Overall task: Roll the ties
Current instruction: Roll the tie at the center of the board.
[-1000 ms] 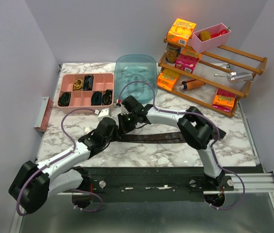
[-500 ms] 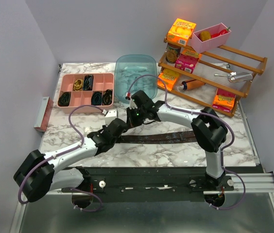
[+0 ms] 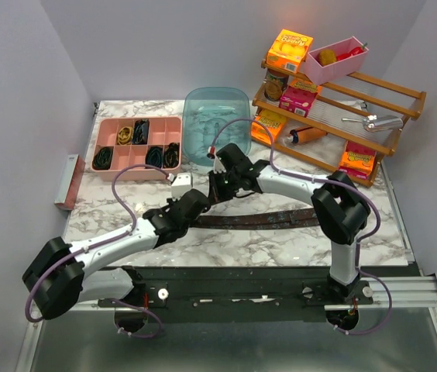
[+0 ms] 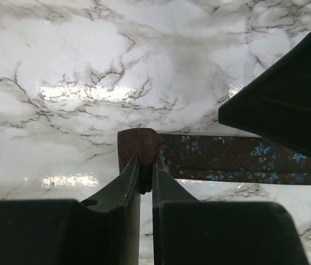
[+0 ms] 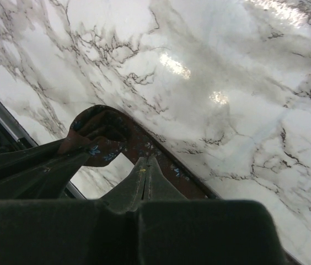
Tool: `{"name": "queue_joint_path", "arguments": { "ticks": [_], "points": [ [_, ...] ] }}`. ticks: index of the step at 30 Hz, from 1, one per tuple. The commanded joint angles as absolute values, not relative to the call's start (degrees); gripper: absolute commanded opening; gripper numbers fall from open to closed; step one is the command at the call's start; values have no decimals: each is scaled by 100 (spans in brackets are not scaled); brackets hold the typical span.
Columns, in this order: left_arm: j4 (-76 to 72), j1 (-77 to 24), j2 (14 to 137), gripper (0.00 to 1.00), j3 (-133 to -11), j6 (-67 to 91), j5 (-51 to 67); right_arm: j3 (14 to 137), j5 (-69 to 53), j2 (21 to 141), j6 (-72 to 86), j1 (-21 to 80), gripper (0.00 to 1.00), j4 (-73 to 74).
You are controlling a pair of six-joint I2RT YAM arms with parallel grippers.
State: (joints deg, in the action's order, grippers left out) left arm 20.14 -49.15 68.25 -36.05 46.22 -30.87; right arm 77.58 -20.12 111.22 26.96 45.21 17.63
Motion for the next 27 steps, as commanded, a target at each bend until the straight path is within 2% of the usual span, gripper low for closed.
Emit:
{"name": "queue_joint_path", "arguments": {
  "ticks": [1,16,27],
  "points": [
    [2118,-4939,6364,0,-3507,4851,-3454,7804,-2311,11109,2742,4702,0,1688],
    [2118,-4948,6267,0,-3463,4983,-3489,8428,-2672,11847,3058,5106,0,1503],
    [1837,-4939,6328,0,-3349,5009,-3278,8402,-2654,12164,3419,5150,0,862]
  ]
}}
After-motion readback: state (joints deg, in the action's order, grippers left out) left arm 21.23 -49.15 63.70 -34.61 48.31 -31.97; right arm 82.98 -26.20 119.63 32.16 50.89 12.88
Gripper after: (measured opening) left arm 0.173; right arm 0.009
